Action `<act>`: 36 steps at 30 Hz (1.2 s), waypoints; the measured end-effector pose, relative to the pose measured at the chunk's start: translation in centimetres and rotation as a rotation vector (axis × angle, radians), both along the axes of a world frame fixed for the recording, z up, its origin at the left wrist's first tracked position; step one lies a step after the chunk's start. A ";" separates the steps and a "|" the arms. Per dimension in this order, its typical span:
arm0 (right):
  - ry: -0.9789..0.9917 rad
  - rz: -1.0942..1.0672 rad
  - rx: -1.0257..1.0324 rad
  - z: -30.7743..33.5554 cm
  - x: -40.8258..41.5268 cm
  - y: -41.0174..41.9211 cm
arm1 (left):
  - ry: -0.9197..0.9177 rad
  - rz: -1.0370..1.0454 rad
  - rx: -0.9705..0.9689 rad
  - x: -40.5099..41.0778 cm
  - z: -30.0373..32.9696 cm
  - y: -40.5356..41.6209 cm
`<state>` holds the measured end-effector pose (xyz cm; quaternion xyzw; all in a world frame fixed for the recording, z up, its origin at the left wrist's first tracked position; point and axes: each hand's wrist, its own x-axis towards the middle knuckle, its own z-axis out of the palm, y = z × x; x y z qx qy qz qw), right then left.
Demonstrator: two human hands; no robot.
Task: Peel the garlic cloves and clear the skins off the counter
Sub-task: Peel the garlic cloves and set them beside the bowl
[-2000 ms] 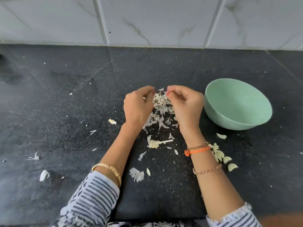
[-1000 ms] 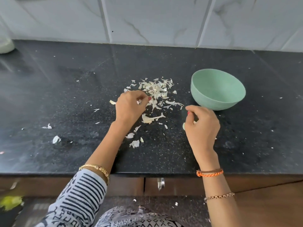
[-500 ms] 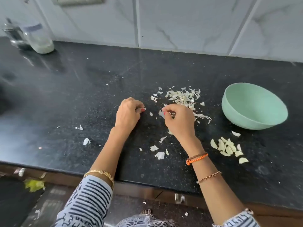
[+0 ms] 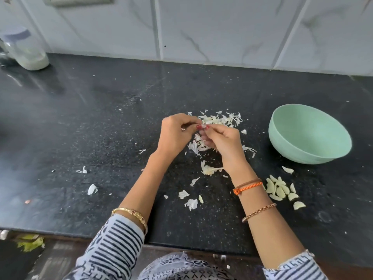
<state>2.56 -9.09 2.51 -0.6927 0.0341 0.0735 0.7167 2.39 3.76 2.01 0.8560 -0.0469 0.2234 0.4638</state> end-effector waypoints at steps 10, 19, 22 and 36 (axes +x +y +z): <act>-0.080 -0.153 0.017 0.3 3.0 -1.7 | 0.046 -0.102 -0.267 3.8 0.4 -1.8; -0.608 -0.296 -0.453 -2.2 3.5 -1.4 | 0.281 -0.126 -0.709 3.9 -0.3 -3.1; -0.725 -0.330 -0.524 -2.6 3.6 -1.1 | 0.282 -0.138 -0.762 3.9 -0.2 -3.1; -1.104 -0.386 -0.876 -3.4 4.4 -1.0 | 0.384 -0.096 -1.016 4.3 -0.6 -3.2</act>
